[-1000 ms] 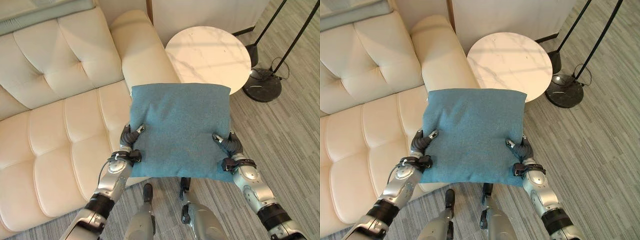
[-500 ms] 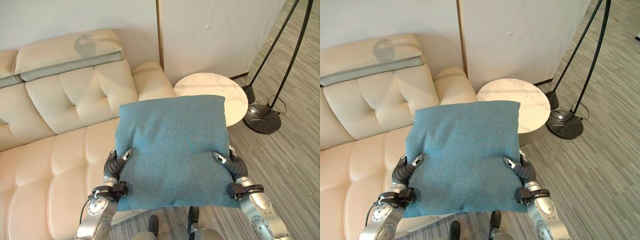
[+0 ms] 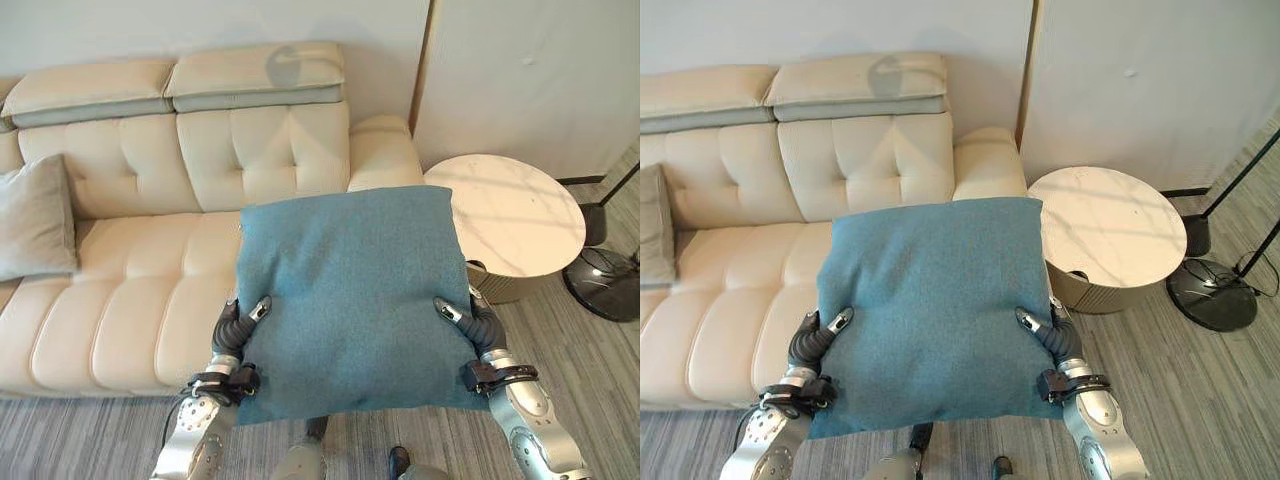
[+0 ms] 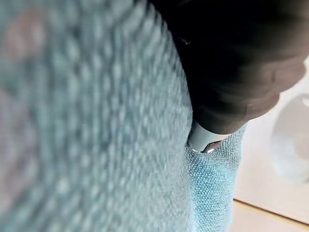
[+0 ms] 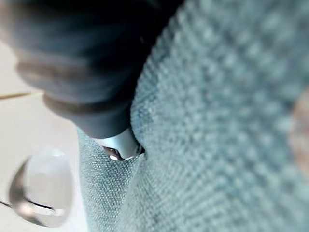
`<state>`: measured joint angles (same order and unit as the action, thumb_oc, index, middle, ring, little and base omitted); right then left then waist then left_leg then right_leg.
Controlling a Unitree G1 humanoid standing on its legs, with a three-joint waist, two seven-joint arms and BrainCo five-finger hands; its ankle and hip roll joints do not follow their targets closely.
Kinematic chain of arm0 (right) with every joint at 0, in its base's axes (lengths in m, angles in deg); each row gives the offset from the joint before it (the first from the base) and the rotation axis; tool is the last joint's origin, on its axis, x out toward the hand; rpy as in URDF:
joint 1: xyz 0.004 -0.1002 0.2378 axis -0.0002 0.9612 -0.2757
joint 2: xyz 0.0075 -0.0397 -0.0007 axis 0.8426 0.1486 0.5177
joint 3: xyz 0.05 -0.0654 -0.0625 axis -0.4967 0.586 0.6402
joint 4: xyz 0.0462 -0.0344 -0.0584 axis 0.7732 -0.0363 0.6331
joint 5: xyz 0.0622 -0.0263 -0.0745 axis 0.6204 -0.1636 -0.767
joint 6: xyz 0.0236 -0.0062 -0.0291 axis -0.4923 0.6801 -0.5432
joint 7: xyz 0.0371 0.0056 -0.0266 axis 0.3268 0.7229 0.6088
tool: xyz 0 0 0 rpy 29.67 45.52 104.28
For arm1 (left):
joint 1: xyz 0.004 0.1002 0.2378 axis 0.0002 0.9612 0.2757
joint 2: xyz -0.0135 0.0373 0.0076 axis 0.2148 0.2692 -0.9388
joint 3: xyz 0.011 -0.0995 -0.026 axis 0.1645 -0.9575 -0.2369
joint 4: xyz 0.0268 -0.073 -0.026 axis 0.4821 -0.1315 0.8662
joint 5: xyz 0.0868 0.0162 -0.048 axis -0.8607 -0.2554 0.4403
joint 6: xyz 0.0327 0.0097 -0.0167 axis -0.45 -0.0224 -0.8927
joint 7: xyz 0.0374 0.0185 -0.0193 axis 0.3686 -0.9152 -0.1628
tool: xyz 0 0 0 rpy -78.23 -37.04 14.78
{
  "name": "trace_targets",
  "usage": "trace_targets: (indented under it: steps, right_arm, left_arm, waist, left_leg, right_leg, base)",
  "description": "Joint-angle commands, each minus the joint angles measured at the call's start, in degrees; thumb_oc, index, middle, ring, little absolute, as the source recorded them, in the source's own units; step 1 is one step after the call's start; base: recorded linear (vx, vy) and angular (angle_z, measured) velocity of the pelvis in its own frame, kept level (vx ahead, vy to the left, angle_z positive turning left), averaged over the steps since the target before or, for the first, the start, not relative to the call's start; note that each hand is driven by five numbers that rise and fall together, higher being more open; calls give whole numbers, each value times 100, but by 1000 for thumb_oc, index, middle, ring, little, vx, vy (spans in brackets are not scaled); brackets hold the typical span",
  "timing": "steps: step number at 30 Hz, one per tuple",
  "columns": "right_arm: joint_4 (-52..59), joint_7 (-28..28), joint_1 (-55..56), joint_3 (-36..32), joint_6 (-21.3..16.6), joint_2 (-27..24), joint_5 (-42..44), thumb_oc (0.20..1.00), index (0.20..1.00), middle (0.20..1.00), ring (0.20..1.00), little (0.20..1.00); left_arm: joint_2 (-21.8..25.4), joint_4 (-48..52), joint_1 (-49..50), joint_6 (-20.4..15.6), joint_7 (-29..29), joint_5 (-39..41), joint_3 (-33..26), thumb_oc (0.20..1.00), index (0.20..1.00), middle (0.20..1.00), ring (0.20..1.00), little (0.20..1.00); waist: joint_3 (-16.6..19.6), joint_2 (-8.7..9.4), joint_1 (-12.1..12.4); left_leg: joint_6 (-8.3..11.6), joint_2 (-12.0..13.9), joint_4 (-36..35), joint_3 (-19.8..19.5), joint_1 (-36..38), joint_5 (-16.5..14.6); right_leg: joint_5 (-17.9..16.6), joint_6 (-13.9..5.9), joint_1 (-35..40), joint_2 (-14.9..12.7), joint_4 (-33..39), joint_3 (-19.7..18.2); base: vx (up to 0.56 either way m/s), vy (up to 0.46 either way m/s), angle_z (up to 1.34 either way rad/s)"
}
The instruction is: Pick up all the scattered cushions and arrange them neatly on the sofa.
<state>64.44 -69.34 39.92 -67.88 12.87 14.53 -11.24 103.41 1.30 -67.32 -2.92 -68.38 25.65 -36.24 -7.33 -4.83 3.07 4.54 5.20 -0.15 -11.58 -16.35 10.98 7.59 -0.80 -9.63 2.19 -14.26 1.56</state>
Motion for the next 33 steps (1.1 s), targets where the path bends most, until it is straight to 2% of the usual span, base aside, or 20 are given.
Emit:
trace_targets:
  steps: [1,4,5,7,9,21,24,26,27,28,29,30,33]
  right_arm:
    - [670,6,-450,-94,-498,207,-155,200,200,200,200,200]
    - [728,121,-315,-180,-493,221,-123,200,200,200,200,200]
    - [746,168,-264,-212,-485,243,-99,200,200,200,200,200]
    - [756,206,-188,-278,-484,306,-74,200,200,200,200,200]
    - [725,217,-206,-291,-419,342,-69,200,200,200,200,200]
    - [672,362,-313,-93,-251,515,-175,200,200,200,200,200]
    - [668,373,-364,-58,-241,544,-207,200,200,200,200,200]
    - [706,414,-327,-51,-245,594,-257,200,200,200,200,200]
    - [706,414,-330,-51,-245,595,-257,200,200,200,200,200]
    - [715,413,-283,-66,-247,594,-322,200,200,200,200,200]
    - [733,431,-262,-62,-255,587,-315,200,200,200,200,200]
    - [741,445,-268,-50,-249,574,-317,200,200,200,200,200]
    - [745,457,-317,-11,-274,494,-289,200,200,200,200,200]
  left_arm:
    - [108,634,-988,-503,462,-221,183,200,200,200,200,200]
    - [112,682,-1009,-466,598,-208,230,200,200,200,200,200]
    - [118,668,-1009,-453,658,-186,242,200,200,200,200,200]
    - [118,644,-968,-415,728,-220,303,200,200,200,200,200]
    - [137,661,-937,-374,702,-238,238,200,200,200,200,200]
    - [212,764,-625,-286,699,-377,-91,200,200,200,200,200]
    - [257,775,-627,-295,662,-395,-121,200,200,200,200,200]
    - [323,819,-593,-297,674,-408,-167,200,200,200,200,200]
    - [324,819,-595,-297,674,-408,-168,200,200,200,200,200]
    - [353,795,-595,-294,657,-443,-160,200,200,200,200,200]
    - [356,779,-586,-294,660,-478,-144,200,200,200,200,200]
    - [363,786,-570,-306,676,-481,-148,200,200,200,200,200]
    - [413,833,-536,-306,697,-490,-135,200,200,200,200,200]
  waist:
    - [4,664,-389]
    - [23,737,-609]
    - [58,722,-676]
    - [143,641,-740]
    - [159,664,-751]
    - [154,771,-512]
    - [140,782,-460]
    - [63,762,-443]
    - [77,764,-443]
    - [11,736,-494]
    - [-43,695,-569]
    - [-42,680,-604]
    - [-134,664,-661]
  left_leg:
    - [-199,-474,394,1549,117,-794]
    - [-233,-389,740,1992,517,-1388]
    - [-216,-324,700,2097,687,-1458]
    - [-214,-291,433,2180,979,-1439]
    - [-195,-326,287,2153,969,-1370]
    - [-412,-533,410,2118,1020,-1633]
    - [-510,-596,472,2095,1023,-1718]
    - [-659,-694,507,1983,1154,-1856]
    - [-660,-695,500,1985,1133,-1838]
    - [-732,-728,542,1857,1231,-1923]
    - [-758,-746,477,1773,1400,-1960]
    - [-773,-768,419,1727,1473,-1951]
    - [-757,-835,235,1638,1778,-2011]
  right_leg:
    - [-444,-321,711,-457,1478,161]
    - [-620,-324,628,-639,1583,517]
    - [-630,-319,609,-664,1616,629]
    - [-620,-372,659,-659,1669,833]
    - [-701,-380,707,-707,1716,910]
    - [-680,-559,890,-939,1542,795]
    - [-622,-634,767,-1058,1168,743]
    - [-623,-679,506,-1206,337,631]
    - [-639,-678,486,-1206,344,630]
    - [-724,-659,201,-1103,-190,416]
    - [-669,-599,-36,-877,-409,247]
    - [-627,-562,-166,-750,-322,165]
    - [-725,-529,-554,-564,75,313]
  base:
    - [-207,-30,99]
    - [-178,-5,127]
    - [-30,72,84]
    - [56,71,74]
    - [46,83,74]
    - [56,129,7]
    - [63,178,-12]
    - [85,198,-22]
    - [89,146,-7]
    - [127,139,-3]
    - [192,157,2]
    - [211,98,26]
    - [225,36,40]
